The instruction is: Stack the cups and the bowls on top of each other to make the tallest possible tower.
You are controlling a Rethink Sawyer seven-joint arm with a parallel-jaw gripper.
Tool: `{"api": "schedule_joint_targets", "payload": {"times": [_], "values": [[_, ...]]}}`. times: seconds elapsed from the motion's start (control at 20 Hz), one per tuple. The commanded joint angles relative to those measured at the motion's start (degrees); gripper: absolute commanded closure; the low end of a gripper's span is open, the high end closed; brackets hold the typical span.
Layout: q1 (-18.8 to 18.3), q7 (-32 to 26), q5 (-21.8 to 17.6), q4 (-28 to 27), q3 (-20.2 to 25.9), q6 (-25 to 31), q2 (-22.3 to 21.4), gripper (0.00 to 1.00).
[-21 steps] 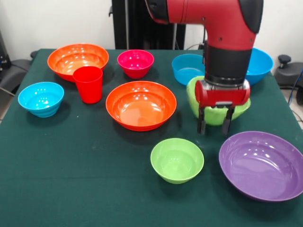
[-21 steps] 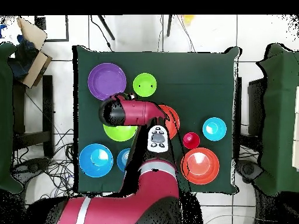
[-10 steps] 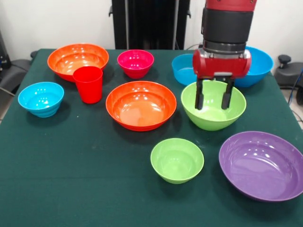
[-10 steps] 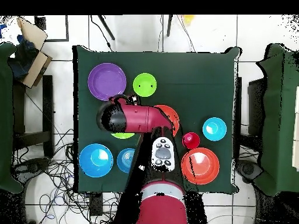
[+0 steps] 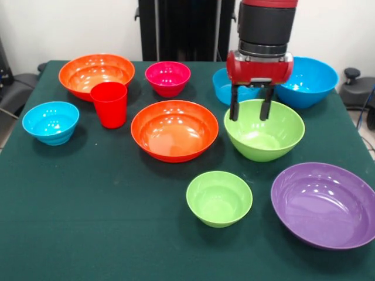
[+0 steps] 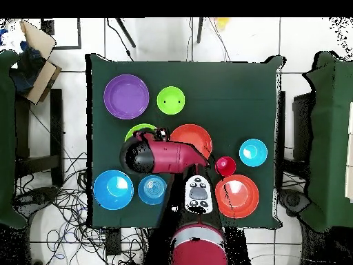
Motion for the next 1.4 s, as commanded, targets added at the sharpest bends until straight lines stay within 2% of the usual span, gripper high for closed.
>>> {"api": "schedule_joint_targets", "payload": {"times": [0.05, 0.2, 0.5, 1.4], "values": [[-0.92, 6.98, -7.07, 7.90, 4.29, -9.10, 4.08, 0.00], [0.42, 7.73, -8.05, 5.84, 2.47, -13.54, 8.07, 0.00], [0.68, 7.25, -8.86, 3.92, 1.92, -15.85, 10.64, 0.00], [1.91, 7.28, -7.94, 3.14, 0.41, -17.61, 12.05, 0.00]]}}
